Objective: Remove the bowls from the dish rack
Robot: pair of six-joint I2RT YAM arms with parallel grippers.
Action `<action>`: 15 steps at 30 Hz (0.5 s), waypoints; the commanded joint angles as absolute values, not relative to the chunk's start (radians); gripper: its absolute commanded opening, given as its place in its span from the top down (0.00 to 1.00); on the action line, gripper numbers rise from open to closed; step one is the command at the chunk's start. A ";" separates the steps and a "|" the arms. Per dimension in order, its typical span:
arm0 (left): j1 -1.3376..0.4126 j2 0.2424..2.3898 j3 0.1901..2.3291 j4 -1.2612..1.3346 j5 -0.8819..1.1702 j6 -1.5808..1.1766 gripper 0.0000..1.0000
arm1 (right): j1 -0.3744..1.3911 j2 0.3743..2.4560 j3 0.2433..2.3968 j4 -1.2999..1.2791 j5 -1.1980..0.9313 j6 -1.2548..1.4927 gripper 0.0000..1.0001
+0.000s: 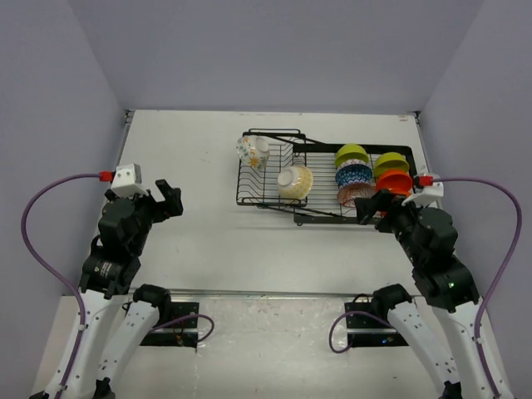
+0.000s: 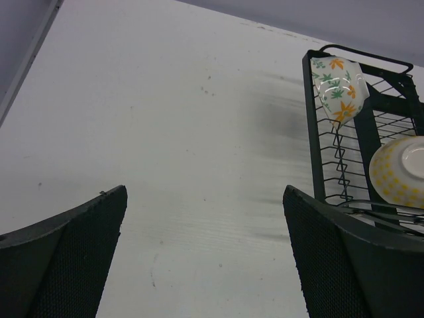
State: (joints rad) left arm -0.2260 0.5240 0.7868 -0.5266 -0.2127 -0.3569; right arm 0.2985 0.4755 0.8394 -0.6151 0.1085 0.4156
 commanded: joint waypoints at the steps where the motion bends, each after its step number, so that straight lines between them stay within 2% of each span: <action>1: -0.232 0.523 0.782 -0.509 -0.218 -0.370 0.00 | 0.295 0.453 0.867 -0.597 0.143 0.422 0.01; 11: -0.232 0.532 0.782 -0.503 -0.198 -0.364 0.00 | 0.295 0.414 0.808 -0.512 0.088 0.471 0.01; 13: -0.232 0.537 0.781 -0.505 -0.195 -0.364 0.00 | 0.295 0.454 0.813 -0.503 0.026 0.471 0.01; 15: -0.232 0.540 0.781 -0.503 -0.193 -0.362 0.00 | 0.293 0.512 0.801 -0.431 -0.177 0.466 0.01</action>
State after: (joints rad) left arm -0.2260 0.5304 0.7868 -0.5270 -0.2089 -0.3569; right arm 0.2974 0.4393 0.8139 -0.5381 0.0322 0.4564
